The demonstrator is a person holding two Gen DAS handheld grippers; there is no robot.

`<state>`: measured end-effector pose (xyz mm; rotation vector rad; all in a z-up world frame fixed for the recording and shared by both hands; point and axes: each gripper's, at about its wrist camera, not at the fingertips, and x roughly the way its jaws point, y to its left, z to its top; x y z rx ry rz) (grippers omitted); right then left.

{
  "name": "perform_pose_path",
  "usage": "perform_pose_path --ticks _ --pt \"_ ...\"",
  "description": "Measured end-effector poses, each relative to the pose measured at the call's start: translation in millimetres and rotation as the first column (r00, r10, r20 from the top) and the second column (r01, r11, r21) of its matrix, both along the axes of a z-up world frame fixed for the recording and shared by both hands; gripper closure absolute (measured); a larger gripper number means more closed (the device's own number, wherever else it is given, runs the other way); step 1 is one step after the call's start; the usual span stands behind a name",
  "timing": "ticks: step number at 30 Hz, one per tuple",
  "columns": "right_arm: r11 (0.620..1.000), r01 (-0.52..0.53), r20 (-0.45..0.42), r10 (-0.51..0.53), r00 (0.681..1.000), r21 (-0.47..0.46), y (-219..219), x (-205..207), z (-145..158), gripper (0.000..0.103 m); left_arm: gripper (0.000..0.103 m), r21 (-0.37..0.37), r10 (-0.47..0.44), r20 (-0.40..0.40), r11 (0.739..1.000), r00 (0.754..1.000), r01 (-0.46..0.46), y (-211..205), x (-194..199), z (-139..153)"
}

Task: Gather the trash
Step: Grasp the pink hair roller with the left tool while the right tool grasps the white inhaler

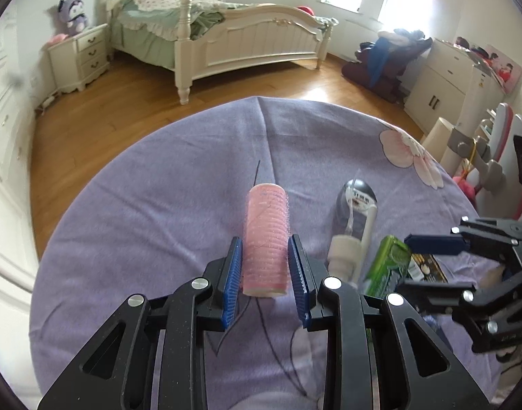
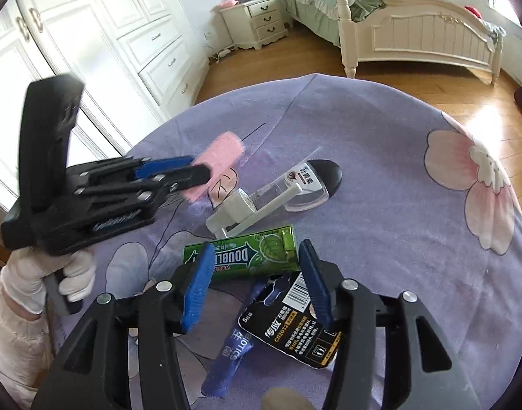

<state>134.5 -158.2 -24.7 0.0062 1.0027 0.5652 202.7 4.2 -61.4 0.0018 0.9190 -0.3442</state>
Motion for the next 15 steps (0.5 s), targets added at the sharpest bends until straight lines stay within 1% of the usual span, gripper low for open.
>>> perform_pose_path --ticks 2,5,8,9,11,12,13,14,15 --pt "1.0 0.005 0.017 -0.006 1.0 0.007 2 6 2 0.05 0.075 0.016 0.012 0.01 1.0 1.0 -0.012 7 -15 0" --pt "1.0 -0.007 -0.02 0.008 1.0 0.017 11 24 2 0.049 0.075 0.017 0.041 0.016 0.999 0.999 -0.041 18 -32 0" --pt "0.999 -0.029 -0.034 0.028 0.999 -0.037 31 35 -3 0.049 0.075 0.015 0.069 0.022 0.997 0.997 -0.07 27 -42 0" --pt "0.998 -0.039 -0.049 0.037 0.998 -0.04 36 39 -5 0.049 0.074 0.005 0.081 0.019 0.997 0.997 -0.081 30 -44 -1" --pt "0.994 -0.067 -0.048 0.063 0.997 -0.088 51 45 -11 0.052 0.074 -0.02 0.097 0.008 0.995 0.995 -0.096 36 -46 -1" --pt "0.991 -0.073 -0.024 0.07 0.997 -0.114 58 44 -13 0.052 0.07 -0.029 0.097 0.003 0.995 0.995 -0.097 38 -46 -1" --pt "0.988 -0.076 -0.003 0.076 0.997 -0.132 61 38 -13 0.057 0.065 -0.03 0.102 -0.01 0.994 0.995 -0.102 39 -45 -3" --pt "0.987 -0.076 0.01 0.078 0.997 -0.142 63 37 -13 0.059 0.058 -0.025 0.11 -0.03 0.993 0.993 -0.111 40 -44 -6" --pt "0.988 -0.076 0.007 0.078 0.997 -0.137 65 38 -13 0.063 0.056 -0.033 0.112 -0.044 0.993 0.993 -0.113 41 -43 -8"
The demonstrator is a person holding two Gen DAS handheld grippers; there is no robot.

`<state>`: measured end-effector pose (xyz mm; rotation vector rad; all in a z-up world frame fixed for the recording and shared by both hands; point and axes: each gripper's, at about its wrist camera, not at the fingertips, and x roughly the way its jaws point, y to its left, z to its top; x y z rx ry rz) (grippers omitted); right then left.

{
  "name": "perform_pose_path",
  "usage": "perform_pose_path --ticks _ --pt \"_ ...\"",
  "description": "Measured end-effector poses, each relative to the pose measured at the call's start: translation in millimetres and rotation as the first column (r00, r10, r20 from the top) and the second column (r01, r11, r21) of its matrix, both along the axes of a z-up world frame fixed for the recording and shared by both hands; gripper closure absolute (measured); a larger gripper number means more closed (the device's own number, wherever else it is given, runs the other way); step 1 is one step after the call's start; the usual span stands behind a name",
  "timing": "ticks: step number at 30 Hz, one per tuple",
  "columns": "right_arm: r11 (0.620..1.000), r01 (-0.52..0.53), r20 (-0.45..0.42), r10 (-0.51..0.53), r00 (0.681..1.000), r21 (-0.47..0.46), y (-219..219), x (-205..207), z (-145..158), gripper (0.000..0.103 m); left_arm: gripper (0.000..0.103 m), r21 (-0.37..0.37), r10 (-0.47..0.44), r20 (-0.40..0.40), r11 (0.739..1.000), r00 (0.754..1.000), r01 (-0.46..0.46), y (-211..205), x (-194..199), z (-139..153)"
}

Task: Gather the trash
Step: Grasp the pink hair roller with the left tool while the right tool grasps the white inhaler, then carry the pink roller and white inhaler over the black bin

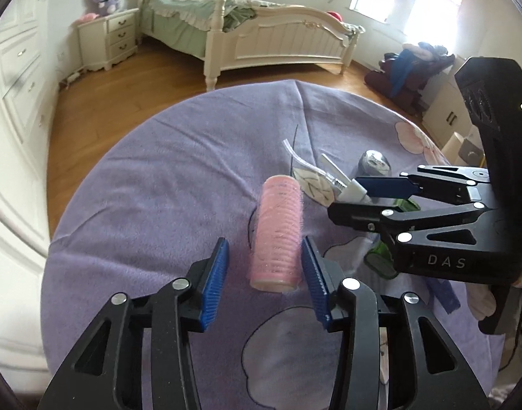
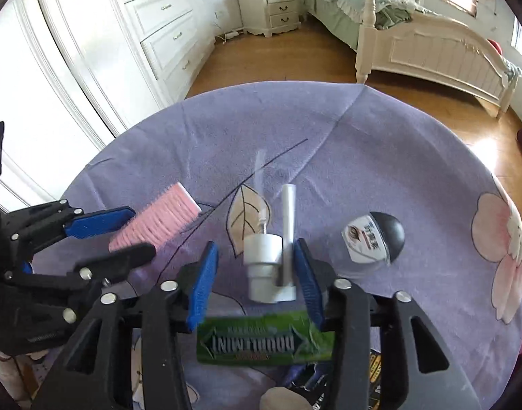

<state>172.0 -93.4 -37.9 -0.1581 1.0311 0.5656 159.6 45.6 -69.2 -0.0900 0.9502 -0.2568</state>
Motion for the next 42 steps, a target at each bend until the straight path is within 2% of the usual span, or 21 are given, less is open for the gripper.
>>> perform_pose_path --ticks 3,4,5,6,10,12,18,25,28,31,33,38,42 --pt "1.0 0.012 -0.013 -0.012 1.0 0.025 -1 3 -1 0.065 0.056 -0.012 0.005 0.016 1.0 1.0 -0.005 1 -1 3" --pt "1.0 0.016 -0.008 -0.016 1.0 0.019 0 4 -1 0.073 0.057 -0.013 0.0 0.018 1.0 1.0 0.0 0 0 3" --pt "1.0 0.016 -0.003 -0.016 1.0 0.016 -1 4 -1 0.073 0.068 -0.008 -0.007 0.012 1.0 1.0 0.007 -1 1 2" --pt "1.0 0.015 -0.005 -0.015 1.0 0.017 -2 3 -1 0.073 0.072 0.0 -0.009 0.004 1.0 1.0 0.009 -3 2 0" --pt "0.999 0.007 -0.019 -0.006 1.0 0.054 -4 -2 3 0.074 0.073 0.001 -0.006 0.018 1.0 1.0 0.006 -3 0 3" --pt "0.997 0.006 -0.006 -0.005 1.0 0.072 -9 -9 10 0.074 0.073 -0.014 0.014 0.054 1.0 0.998 -0.013 1 -4 8" --pt "0.987 0.004 0.143 -0.028 0.989 0.163 -32 -44 48 0.074 0.073 -0.014 0.036 0.162 0.999 0.986 -0.034 -9 -32 31" --pt "0.979 0.054 0.327 -0.116 0.938 0.195 -86 -96 90 0.074 0.073 -0.058 0.032 0.306 0.998 0.952 -0.015 -44 -72 74" --pt "0.977 0.095 0.395 -0.165 0.904 0.191 -114 -121 104 0.074 0.073 -0.078 0.009 0.36 0.997 0.933 0.021 -65 -87 95" --pt "0.971 0.157 0.479 -0.227 0.848 0.182 -149 -146 114 0.074 0.073 -0.108 -0.017 0.388 0.992 0.922 0.064 -91 -99 109" --pt "0.96 0.204 0.515 -0.275 0.812 0.191 -172 -163 117 0.074 0.073 -0.102 -0.054 0.403 0.989 0.914 0.103 -116 -106 114" --pt "0.909 0.361 0.568 -0.414 0.711 0.21 -229 -197 109 0.074 0.073 -0.101 -0.15 0.416 0.973 0.897 0.209 -186 -121 118" --pt "0.856 0.469 0.579 -0.5 0.644 0.218 -264 -217 93 0.074 0.073 -0.104 -0.241 0.421 0.945 0.874 0.311 -245 -133 116"
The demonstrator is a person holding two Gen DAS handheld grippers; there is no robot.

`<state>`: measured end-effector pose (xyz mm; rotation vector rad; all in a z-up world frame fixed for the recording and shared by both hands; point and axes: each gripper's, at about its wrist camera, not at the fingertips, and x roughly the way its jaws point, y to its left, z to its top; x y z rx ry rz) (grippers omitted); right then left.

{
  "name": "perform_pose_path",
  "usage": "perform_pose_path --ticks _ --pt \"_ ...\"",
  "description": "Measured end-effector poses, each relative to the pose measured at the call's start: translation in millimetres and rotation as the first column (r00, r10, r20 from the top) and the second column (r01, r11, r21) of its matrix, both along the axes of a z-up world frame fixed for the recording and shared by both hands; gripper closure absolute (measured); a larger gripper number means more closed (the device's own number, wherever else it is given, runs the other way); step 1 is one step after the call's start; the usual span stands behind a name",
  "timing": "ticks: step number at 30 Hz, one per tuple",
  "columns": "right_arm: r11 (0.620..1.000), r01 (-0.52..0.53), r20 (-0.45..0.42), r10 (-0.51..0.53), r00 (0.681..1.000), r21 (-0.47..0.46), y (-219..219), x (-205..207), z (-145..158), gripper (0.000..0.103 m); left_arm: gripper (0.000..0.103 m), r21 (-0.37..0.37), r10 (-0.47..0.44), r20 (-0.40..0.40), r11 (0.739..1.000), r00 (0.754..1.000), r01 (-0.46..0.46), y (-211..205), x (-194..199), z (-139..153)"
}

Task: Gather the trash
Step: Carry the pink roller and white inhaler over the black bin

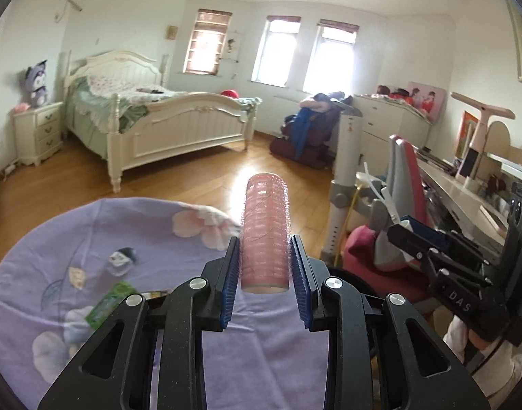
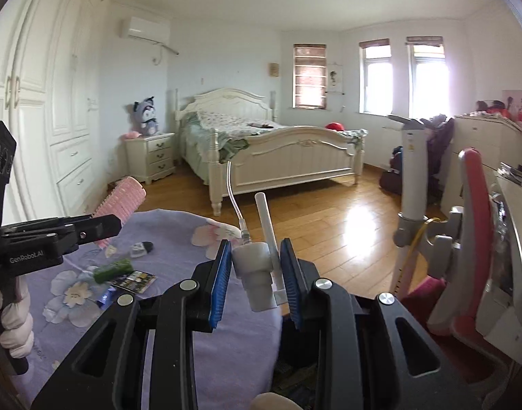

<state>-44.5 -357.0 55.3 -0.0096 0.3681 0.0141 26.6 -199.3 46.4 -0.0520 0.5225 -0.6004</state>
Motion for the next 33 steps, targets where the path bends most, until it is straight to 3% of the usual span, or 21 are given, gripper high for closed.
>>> perform_pose_path --ticks 5,13,33 --pt "0.994 0.111 -0.012 -0.111 0.994 -0.011 -32 -16 -23 0.074 0.073 0.014 -0.117 -0.012 0.993 0.993 0.117 -56 -10 -15" --pt "0.979 0.205 -0.08 -0.205 0.976 -0.01 -76 -32 -61 0.074 0.073 0.064 -0.21 -0.062 0.975 0.976 0.214 -121 -10 -43" --pt "0.969 0.242 -0.152 -0.233 0.96 0.042 -107 -29 -95 0.073 0.073 0.114 -0.269 -0.105 0.953 0.958 0.28 -160 4 -59"
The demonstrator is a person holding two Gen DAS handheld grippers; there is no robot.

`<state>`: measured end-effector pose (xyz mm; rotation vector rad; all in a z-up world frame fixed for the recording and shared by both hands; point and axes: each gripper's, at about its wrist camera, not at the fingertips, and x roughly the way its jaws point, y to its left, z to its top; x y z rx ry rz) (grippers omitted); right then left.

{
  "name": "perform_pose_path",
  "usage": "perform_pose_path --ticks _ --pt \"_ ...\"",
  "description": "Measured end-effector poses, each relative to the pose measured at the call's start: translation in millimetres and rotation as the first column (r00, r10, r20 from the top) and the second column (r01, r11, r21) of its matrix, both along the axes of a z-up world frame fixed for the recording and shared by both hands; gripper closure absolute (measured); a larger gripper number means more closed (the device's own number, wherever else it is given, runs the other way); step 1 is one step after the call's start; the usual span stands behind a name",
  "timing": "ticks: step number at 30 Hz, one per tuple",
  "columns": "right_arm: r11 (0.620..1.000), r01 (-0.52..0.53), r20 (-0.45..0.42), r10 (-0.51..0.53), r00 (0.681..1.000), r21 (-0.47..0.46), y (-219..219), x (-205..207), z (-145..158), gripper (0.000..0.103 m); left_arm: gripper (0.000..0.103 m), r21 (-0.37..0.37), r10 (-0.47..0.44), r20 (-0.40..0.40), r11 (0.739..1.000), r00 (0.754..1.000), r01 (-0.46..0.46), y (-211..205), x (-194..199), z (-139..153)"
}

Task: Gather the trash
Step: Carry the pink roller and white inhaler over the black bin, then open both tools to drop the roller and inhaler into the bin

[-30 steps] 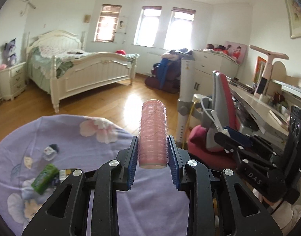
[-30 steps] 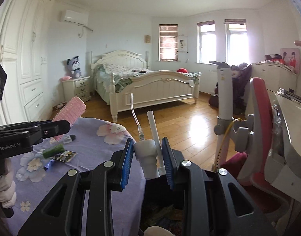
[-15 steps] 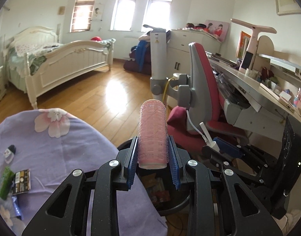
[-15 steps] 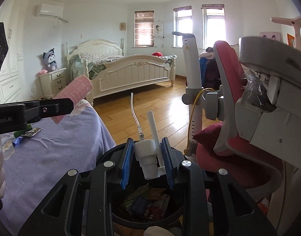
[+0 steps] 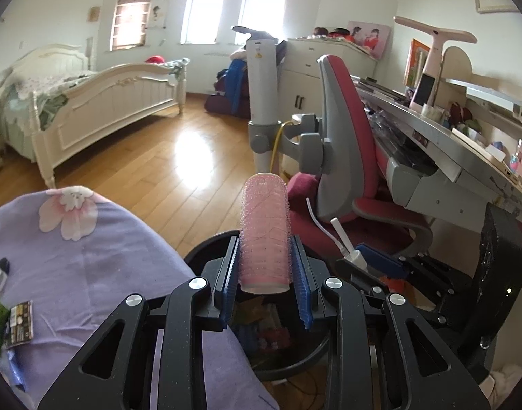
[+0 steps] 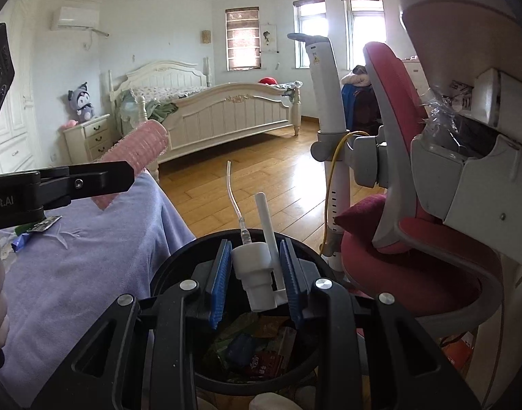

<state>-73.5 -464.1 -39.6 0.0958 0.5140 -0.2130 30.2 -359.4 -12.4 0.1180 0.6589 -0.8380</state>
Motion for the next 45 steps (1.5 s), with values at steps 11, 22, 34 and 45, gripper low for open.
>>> perform_pose_path --ticks 11,22,34,45 --pt "1.0 0.01 -0.031 -0.01 0.999 0.02 -8 6 -3 0.073 0.073 0.017 -0.022 -0.022 1.0 1.0 0.022 -14 10 -10" --pt "0.999 0.027 -0.051 -0.026 0.998 0.025 -13 10 -5 0.073 0.073 0.028 -0.041 -0.048 0.999 0.998 0.043 -30 18 -21" --pt "0.997 0.053 -0.078 -0.049 0.996 0.054 -22 11 -5 0.049 0.033 0.042 -0.008 0.014 0.999 1.0 0.007 -26 15 -13" --pt "0.999 -0.009 -0.087 0.013 0.996 0.042 6 12 2 0.049 0.011 0.023 0.077 0.077 0.997 0.994 -0.079 23 5 13"
